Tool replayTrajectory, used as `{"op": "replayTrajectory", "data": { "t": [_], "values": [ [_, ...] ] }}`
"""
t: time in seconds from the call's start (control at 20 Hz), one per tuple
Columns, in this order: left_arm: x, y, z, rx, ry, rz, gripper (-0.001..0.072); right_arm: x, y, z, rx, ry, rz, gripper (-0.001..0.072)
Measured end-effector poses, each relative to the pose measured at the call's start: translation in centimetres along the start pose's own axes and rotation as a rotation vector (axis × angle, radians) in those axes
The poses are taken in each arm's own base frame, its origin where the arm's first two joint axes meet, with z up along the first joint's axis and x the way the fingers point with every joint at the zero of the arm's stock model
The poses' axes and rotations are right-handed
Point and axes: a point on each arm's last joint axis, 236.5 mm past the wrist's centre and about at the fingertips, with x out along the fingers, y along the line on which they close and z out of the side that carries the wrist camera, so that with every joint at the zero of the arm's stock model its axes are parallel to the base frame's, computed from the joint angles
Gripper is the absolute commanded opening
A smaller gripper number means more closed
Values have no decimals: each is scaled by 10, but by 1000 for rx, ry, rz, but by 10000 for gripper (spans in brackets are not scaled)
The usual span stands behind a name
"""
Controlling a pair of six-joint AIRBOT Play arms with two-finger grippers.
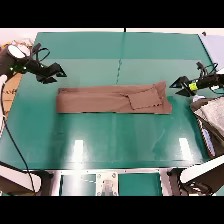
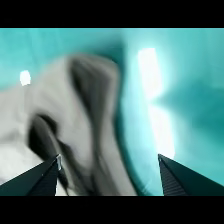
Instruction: Fold the shirts.
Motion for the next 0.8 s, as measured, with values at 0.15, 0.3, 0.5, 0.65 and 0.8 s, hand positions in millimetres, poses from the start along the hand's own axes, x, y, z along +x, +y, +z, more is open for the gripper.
{"op": "replayTrajectory", "data": {
  "t": [0.15, 0.3, 0.5, 0.65, 0.8],
  "values": [
    [-4, -6, -1, -1, 15, -21, 717, 26, 4, -15, -21, 83, 128, 689],
    [-6, -12, -3, -4, 23, -40, 716, 49, 26, -24, -56, 128, 265, 688],
    [-7, -15, -7, -5, 41, -54, 231, 64, 61, -22, -145, 140, 337, 669],
    [-7, -17, -11, -3, 58, -60, 50, 69, 80, -22, -215, 169, 308, 187],
    [-7, -19, -18, 12, 89, -68, 20, 65, 96, -28, -248, 227, 274, 21]
  ]
}}
